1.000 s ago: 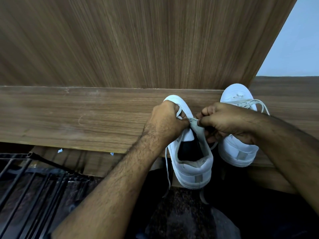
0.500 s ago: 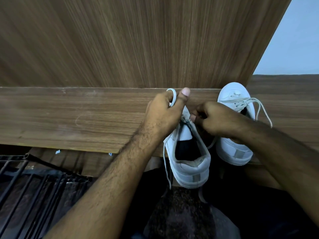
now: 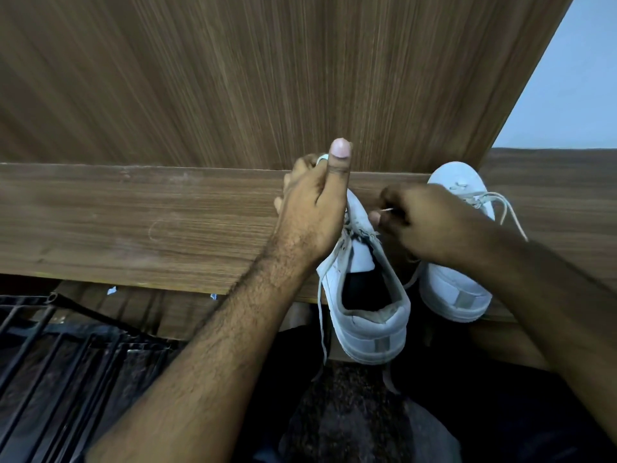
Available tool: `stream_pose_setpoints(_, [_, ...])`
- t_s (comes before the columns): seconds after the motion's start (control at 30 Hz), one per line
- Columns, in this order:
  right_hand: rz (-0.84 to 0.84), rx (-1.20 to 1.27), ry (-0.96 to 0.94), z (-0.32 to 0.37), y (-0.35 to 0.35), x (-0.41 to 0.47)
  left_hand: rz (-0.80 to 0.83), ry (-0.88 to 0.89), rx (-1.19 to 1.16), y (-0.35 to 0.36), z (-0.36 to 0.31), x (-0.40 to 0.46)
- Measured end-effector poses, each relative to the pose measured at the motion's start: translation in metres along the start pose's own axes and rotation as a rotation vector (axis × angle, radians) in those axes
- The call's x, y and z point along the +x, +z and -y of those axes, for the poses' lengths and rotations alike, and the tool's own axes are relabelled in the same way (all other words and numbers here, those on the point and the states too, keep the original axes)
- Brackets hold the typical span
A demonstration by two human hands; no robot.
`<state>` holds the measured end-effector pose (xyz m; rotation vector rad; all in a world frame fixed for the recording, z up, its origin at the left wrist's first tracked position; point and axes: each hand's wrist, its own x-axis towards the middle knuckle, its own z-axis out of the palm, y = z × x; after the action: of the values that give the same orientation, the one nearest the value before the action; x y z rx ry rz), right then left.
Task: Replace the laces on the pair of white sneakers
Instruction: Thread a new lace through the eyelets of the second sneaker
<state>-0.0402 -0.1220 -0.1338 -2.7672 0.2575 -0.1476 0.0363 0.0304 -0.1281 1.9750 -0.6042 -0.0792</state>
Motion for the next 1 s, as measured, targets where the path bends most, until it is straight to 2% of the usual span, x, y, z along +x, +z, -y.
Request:
stream_pose_setpoints(0.07, [0.151,-0.123,0.084,-0.002,0.007,0.003,0.035,-0.023,0.058,0.000,0.000,-0.002])
stream_pose_setpoints(0.1, [0.160,-0.107,0.098,-0.004,0.008,0.004,0.053,-0.025,0.090,0.000,-0.001,-0.004])
stream_pose_setpoints(0.17, [0.045,0.087,0.093,-0.003,0.001,0.002,0.095,-0.024,0.143,0.000,-0.005,-0.006])
stream_pose_setpoints(0.23, [-0.147,0.433,0.072,0.002,-0.009,-0.001,0.154,-0.053,0.178,0.000,-0.007,-0.007])
stream_pose_setpoints(0.3, [-0.281,0.919,-0.005,0.011,-0.016,-0.001,0.230,-0.092,0.225,0.000,-0.008,-0.008])
stream_pose_setpoints(0.37, [-0.319,1.341,-0.004,0.017,-0.022,-0.001,0.293,-0.075,0.282,0.000,-0.006,-0.010])
stream_pose_setpoints(0.4, [-0.315,1.446,0.023,0.018,-0.024,-0.001,0.311,-0.060,0.299,0.001,-0.004,-0.011])
stream_pose_setpoints(0.43, [-0.300,1.447,0.066,0.017,-0.024,0.000,0.323,-0.047,0.304,0.002,-0.002,-0.010])
stream_pose_setpoints(0.47, [-0.275,1.317,0.120,0.017,-0.022,-0.002,0.332,-0.039,0.303,0.002,-0.001,-0.010])
stream_pose_setpoints(0.5, [-0.243,1.031,0.157,0.013,-0.018,-0.002,0.341,-0.037,0.298,0.003,-0.001,-0.010])
stream_pose_setpoints(0.57, [-0.085,0.300,0.093,0.004,-0.006,-0.002,0.368,-0.033,0.312,0.004,0.000,-0.010])
stream_pose_setpoints(0.6, [0.048,0.080,0.045,0.003,0.000,-0.003,0.380,-0.032,0.334,0.004,0.002,-0.010])
stream_pose_setpoints(0.63, [0.165,-0.003,0.027,0.001,0.005,-0.003,0.396,-0.034,0.355,0.005,0.005,-0.009])
stream_pose_setpoints(0.67, [0.225,0.015,0.039,0.000,0.007,-0.003,0.415,-0.038,0.356,0.006,0.009,-0.008])
stream_pose_setpoints(0.7, [0.216,0.077,0.057,-0.001,0.006,-0.003,0.434,-0.033,0.337,0.006,0.013,-0.006])
stream_pose_setpoints(0.8, [0.005,0.353,0.110,-0.007,0.000,0.000,0.493,0.043,0.305,0.006,0.022,-0.003])
stream_pose_setpoints(0.9, [-0.136,0.808,0.176,-0.002,-0.006,0.000,0.469,0.129,0.404,0.004,0.019,-0.002])
stream_pose_setpoints(1.0, [-0.123,1.262,0.260,0.006,-0.010,0.001,0.383,0.101,0.341,-0.001,0.017,0.001])
